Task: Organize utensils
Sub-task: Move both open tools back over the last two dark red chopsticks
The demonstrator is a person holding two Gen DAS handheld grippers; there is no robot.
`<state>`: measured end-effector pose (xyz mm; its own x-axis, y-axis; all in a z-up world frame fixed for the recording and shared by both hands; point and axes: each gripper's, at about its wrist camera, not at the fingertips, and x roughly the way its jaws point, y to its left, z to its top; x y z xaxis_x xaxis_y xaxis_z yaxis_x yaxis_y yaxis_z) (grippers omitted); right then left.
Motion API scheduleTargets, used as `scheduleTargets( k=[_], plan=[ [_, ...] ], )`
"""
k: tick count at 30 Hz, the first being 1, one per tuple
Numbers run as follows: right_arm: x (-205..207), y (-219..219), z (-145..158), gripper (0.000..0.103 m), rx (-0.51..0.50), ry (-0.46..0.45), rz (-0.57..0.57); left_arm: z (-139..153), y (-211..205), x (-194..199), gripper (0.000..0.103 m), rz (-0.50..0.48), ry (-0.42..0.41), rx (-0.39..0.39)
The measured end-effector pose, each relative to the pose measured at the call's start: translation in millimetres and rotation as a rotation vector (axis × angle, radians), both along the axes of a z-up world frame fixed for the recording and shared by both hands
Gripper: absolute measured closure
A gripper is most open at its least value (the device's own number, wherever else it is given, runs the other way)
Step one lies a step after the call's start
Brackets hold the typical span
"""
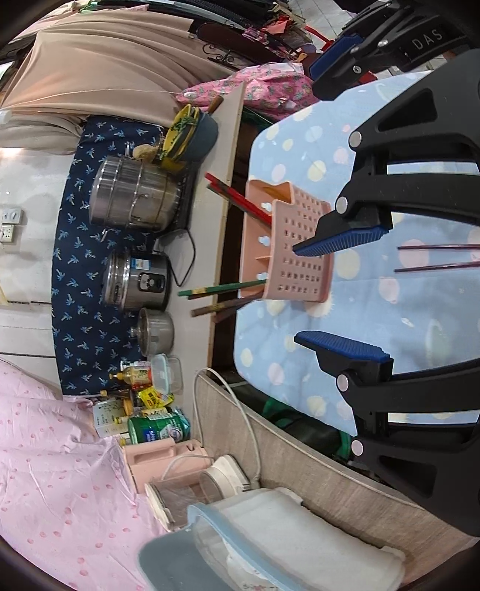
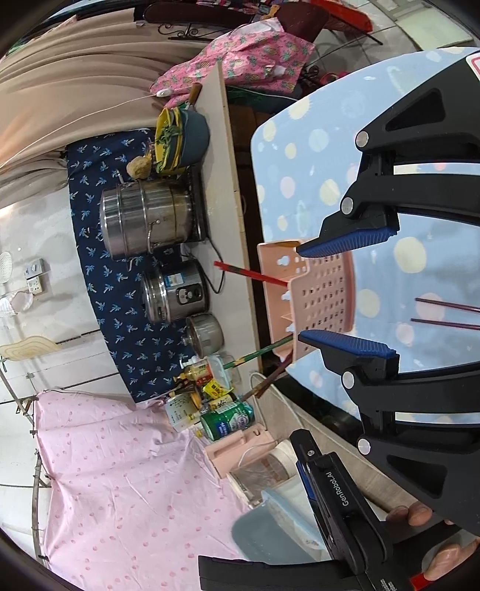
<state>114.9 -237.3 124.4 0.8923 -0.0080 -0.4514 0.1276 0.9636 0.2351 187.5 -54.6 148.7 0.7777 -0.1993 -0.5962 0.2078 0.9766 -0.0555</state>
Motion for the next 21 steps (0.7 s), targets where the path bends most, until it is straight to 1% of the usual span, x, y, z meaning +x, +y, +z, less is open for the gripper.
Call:
scheduleTargets(
  k=[7,12,15,21],
  plan=[
    [-28.6,5.0,-25.0,0.063,-0.02,0.044,-0.009,-30.3,10.8,-24.5,0.063,0.004,0.045,0.016],
    [-50.9,18.8,-47.6,0.063,-0.067,0.092,0.012,-52.6,18.0,-42.7,0.063,-0.002,0.076,0.033],
    [-61.7,24.4,-59.6,0.063,-0.068,0.122,0.029,-67.6,22.9,-53.5,0.063,-0.006,0.103,0.042],
    [-84.4,40.7,-86.6,0.063,-0.102,0.179,0.059,-96.4,28.8,-77.4,0.063,-0.019,0.146,0.069]
  ],
)
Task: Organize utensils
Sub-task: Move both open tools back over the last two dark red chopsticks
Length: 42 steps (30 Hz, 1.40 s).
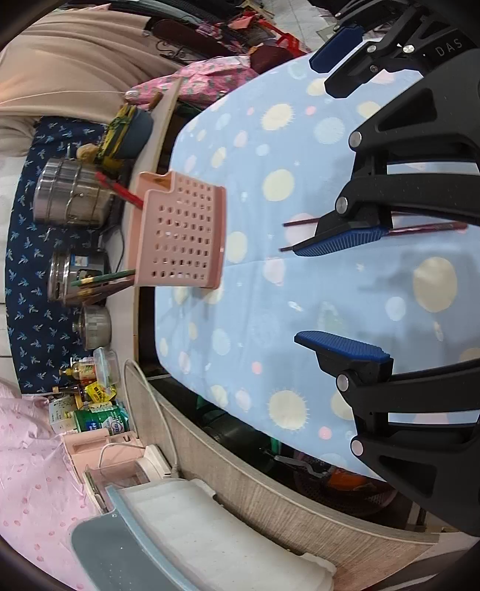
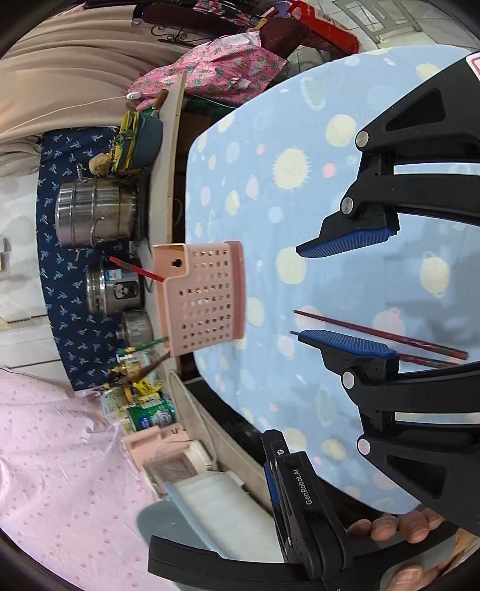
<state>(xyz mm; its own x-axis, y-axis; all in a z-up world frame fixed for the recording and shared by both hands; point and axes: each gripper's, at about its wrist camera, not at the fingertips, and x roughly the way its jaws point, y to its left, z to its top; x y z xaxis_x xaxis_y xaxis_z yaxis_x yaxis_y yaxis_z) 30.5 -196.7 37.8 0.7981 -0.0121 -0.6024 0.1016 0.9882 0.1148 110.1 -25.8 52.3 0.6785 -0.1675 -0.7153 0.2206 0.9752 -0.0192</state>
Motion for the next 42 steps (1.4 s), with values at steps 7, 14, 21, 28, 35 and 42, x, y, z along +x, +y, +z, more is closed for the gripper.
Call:
scheduleTargets(
  k=[7,14,21,28,35,42],
  plan=[
    [-19.8,16.2,-38.1,0.063,0.004,0.089,0.035,-39.8,8.4,-19.4,0.063,-0.01,0.094,0.031],
    [-32.4,31.5,-66.6,0.063,0.006,0.155,0.066,-59.2,13.5,-33.4,0.063,-0.009,0.139,0.05],
    [-38.6,41.1,-82.2,0.063,0.008,0.19,0.086,-72.3,15.9,-42.0,0.062,-0.01,0.166,0.068],
    [-38.5,52.5,-89.4,0.063,0.003,0.208,0.113,-79.1,22.1,-49.1,0.057,0.001,0.18,0.075],
    [-33.9,61.5,-98.1,0.065,-0.014,0.232,0.133,-82.3,26.2,-50.4,0.053,0.01,0.187,0.078],
    [-31.1,64.4,-106.5,0.073,-0.016,0.257,0.142,-85.3,25.3,-50.4,0.053,0.007,0.195,0.081]
  ],
)
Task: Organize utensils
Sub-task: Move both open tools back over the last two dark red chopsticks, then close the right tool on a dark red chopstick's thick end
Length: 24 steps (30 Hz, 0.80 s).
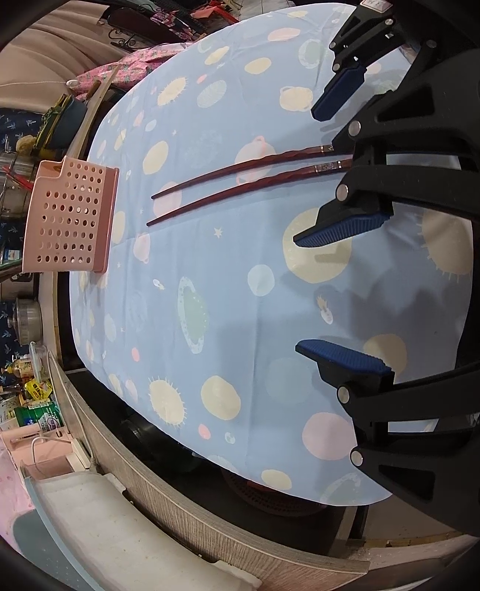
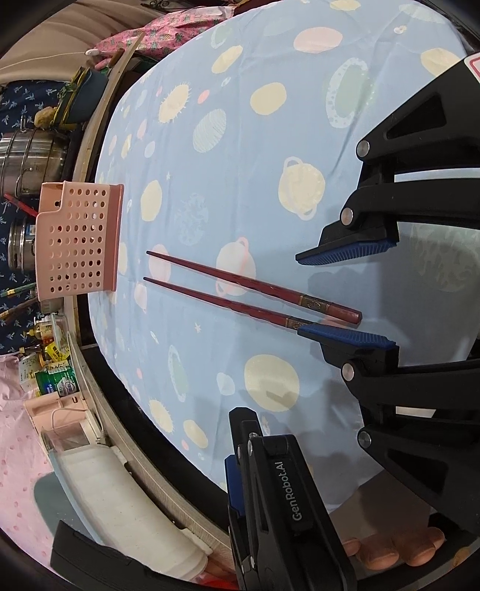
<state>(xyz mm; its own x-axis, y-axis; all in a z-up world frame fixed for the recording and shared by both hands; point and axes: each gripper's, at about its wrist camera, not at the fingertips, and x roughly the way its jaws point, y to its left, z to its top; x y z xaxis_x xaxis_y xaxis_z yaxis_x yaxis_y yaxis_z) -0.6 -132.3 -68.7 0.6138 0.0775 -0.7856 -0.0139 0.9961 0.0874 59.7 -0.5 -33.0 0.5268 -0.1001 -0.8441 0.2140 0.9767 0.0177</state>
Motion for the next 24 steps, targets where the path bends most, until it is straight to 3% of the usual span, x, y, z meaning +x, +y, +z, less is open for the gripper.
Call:
scheduleTargets(
  k=[12,16,20,24],
  plan=[
    [0.5,1.8,-10.3,0.081,-0.004,0.025,0.001,-4.4,0.4,0.5,0.053,-0.003,0.014,-0.002],
    [-0.6,-0.9,-10.8,0.087,-0.007,0.023,-0.009,-5.5,0.2,0.4,0.046,-0.003,0.016,-0.005],
    [-2.9,-7.5,-11.6,0.096,-0.005,0.02,-0.028,-6.3,-2.8,-1.3,0.046,-0.012,0.018,-0.005],
    [-4.7,-17.9,-11.3,0.096,0.002,0.016,-0.06,-6.9,-8.9,-4.0,0.044,-0.029,0.026,-0.008]
  ],
)
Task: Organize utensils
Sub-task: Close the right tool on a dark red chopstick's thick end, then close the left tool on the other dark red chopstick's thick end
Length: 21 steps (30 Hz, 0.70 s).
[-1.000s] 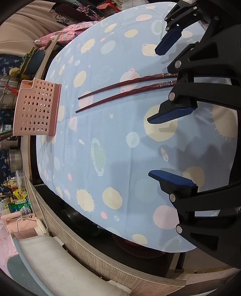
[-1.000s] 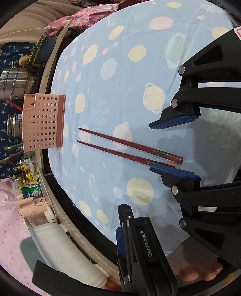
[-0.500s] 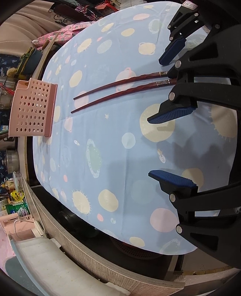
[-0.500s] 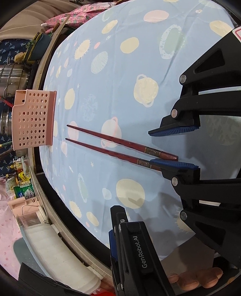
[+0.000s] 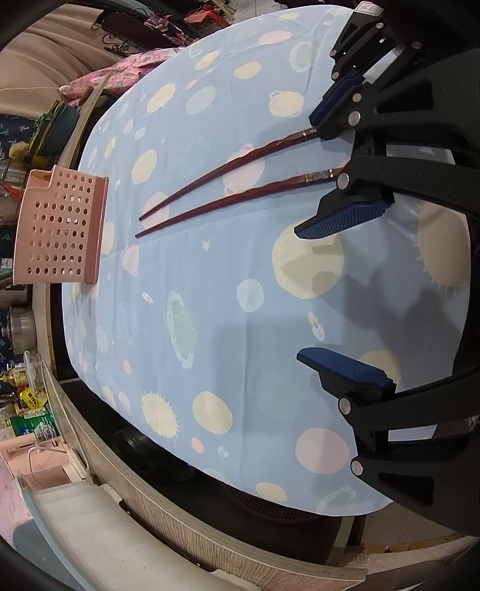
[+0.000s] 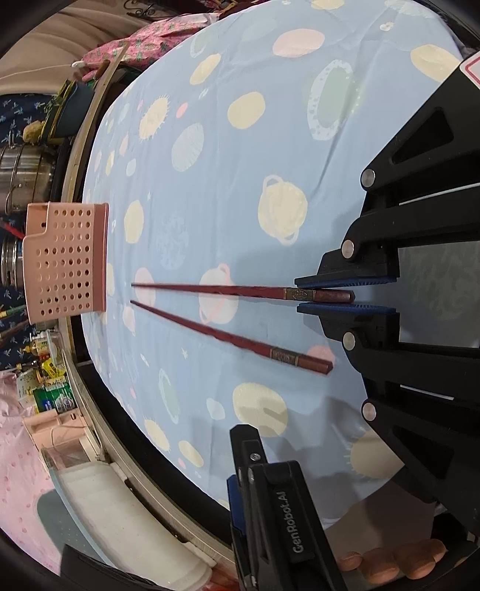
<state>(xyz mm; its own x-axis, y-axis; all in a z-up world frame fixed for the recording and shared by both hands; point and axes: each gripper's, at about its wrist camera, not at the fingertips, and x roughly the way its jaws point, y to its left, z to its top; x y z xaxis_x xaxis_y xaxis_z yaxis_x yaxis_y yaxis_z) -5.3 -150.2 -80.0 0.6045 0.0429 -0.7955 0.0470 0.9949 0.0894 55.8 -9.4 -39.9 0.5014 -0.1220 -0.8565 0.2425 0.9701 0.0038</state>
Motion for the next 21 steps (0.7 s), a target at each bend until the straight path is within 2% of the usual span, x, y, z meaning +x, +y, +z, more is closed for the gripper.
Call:
scheduleTargets(
  k=[9,15,21],
  plan=[
    [-5.8,-31.6,0.6,0.096,0.022,-0.007,-0.091,-7.3,-25.8,-9.0,0.035,-0.078,0.036,-0.016],
    [-9.0,-39.6,0.7,0.096,0.032,-0.009,-0.11,-16.3,-41.1,-12.0,0.034,-0.115,0.071,-0.029],
    [-9.7,-39.8,0.3,0.096,0.034,-0.011,-0.109,-24.8,-46.1,-9.3,0.035,-0.111,0.099,-0.035]
  ],
)
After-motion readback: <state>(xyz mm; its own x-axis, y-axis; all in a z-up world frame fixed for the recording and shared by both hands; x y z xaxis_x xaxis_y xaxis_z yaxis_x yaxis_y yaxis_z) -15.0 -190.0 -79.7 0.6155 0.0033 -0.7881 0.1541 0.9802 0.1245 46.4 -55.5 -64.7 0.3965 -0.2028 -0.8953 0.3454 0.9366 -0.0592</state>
